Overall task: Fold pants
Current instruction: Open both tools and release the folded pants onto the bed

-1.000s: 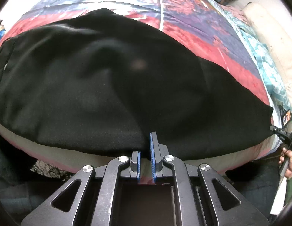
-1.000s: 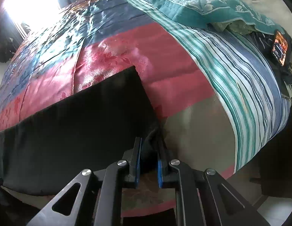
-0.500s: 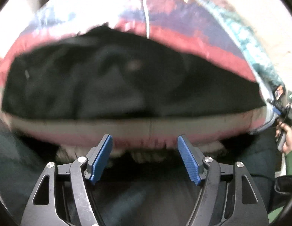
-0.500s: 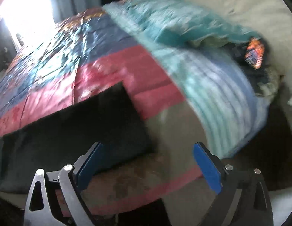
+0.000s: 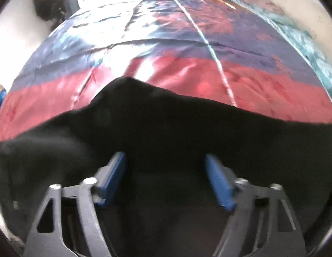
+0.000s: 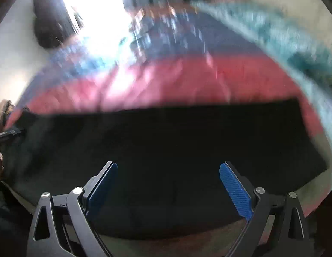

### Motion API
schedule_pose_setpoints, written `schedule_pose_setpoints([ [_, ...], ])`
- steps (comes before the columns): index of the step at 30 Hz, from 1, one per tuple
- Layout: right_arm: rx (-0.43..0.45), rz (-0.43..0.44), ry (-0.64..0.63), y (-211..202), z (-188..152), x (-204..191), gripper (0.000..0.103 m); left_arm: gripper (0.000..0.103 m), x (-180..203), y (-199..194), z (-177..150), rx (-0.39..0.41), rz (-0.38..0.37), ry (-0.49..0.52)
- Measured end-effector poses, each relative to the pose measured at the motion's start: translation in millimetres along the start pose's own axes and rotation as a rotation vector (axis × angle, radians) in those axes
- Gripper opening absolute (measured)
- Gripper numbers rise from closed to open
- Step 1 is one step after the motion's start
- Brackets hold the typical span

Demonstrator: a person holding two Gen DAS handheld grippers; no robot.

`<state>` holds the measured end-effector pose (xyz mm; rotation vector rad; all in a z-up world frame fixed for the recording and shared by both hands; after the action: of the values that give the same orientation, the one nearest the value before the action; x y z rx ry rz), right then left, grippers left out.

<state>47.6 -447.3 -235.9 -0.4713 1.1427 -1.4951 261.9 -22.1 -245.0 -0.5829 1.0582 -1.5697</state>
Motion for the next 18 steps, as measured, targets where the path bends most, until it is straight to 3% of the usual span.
schedule_pose_setpoints([
  [1, -0.009, -0.001, 0.014, 8, -5, 3, 0.101, 0.095, -2, 0, -1, 0.019, 0.016, -0.01],
  [2, 0.032, 0.002, -0.003, 7, -7, 2, 0.103, 0.095, -1, 0, 0, 0.012, 0.035, -0.005],
  [4, 0.021, -0.016, -0.011, 9, -7, 0, 0.103, 0.094, 2, -7, 3, 0.001, 0.045, 0.003],
  [7, 0.039, -0.003, -0.005, 11, -9, 1, 0.103, 0.094, 12, -34, 15, 0.08, -0.01, 0.028],
  [10, 0.047, -0.004, -0.01, 11, -8, 5, 0.103, 0.097, 21, -42, 35, 0.137, -0.017, 0.064],
  [12, 0.051, -0.007, -0.011, 11, -5, 3, 0.103, 0.097, 22, -26, 45, 0.12, 0.012, 0.073],
  [14, 0.058, -0.011, -0.014, 10, -8, 0, 0.103, 0.097, 17, 7, 52, 0.053, 0.074, 0.051],
  [18, 0.066, -0.018, -0.022, 11, -6, 0, 0.103, 0.101, 0, 34, 56, 0.02, 0.106, -0.072],
])
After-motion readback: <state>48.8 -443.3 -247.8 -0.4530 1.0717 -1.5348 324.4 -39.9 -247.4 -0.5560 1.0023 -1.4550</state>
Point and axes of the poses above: each gripper's, at about its wrist camera, not at the fingertips, and y roughly the way its jaws point, x to its right, z to its top, the point moved 4 cm from there along y, roughly the way its jaws point, and after that the axes turned 12 degrees about z, right-handed, at the moved point
